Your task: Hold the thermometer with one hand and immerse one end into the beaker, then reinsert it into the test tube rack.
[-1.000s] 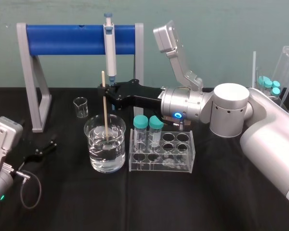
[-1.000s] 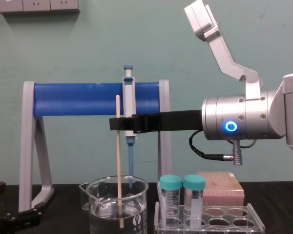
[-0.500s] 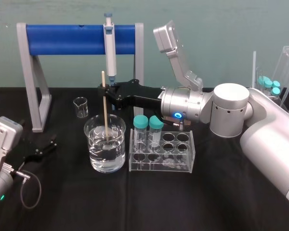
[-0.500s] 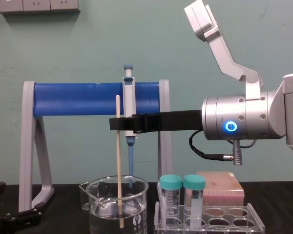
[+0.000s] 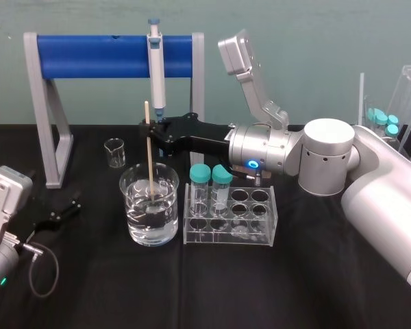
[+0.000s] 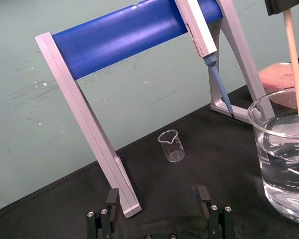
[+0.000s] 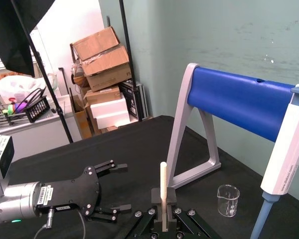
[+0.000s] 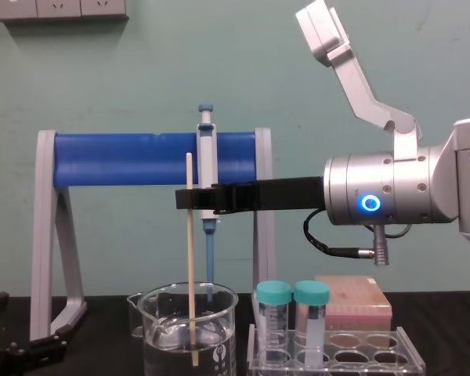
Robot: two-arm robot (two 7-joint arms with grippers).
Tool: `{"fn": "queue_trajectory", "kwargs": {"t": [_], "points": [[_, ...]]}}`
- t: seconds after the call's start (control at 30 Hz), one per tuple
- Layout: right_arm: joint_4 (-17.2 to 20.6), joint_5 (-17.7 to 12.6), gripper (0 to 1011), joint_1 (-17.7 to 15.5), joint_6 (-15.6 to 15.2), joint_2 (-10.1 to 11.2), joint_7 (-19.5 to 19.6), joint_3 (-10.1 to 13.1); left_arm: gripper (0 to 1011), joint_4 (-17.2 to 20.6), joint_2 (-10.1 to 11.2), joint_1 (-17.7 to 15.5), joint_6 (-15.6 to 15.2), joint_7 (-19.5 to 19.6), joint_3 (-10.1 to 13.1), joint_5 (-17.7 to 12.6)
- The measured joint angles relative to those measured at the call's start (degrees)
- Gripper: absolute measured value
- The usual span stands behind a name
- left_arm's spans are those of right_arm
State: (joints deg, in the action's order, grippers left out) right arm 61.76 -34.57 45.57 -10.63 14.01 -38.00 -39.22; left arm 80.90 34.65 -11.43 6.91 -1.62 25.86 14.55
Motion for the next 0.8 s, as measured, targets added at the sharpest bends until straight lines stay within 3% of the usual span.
{"fn": "queue_trajectory", "kwargs": {"t": [0.8], "points": [[0.0, 0.0, 55, 0.0, 0.0, 0.0, 0.0, 0.0, 1004, 0.0, 0.0, 0.0, 0.0, 0.0, 0.0, 0.0]]}}
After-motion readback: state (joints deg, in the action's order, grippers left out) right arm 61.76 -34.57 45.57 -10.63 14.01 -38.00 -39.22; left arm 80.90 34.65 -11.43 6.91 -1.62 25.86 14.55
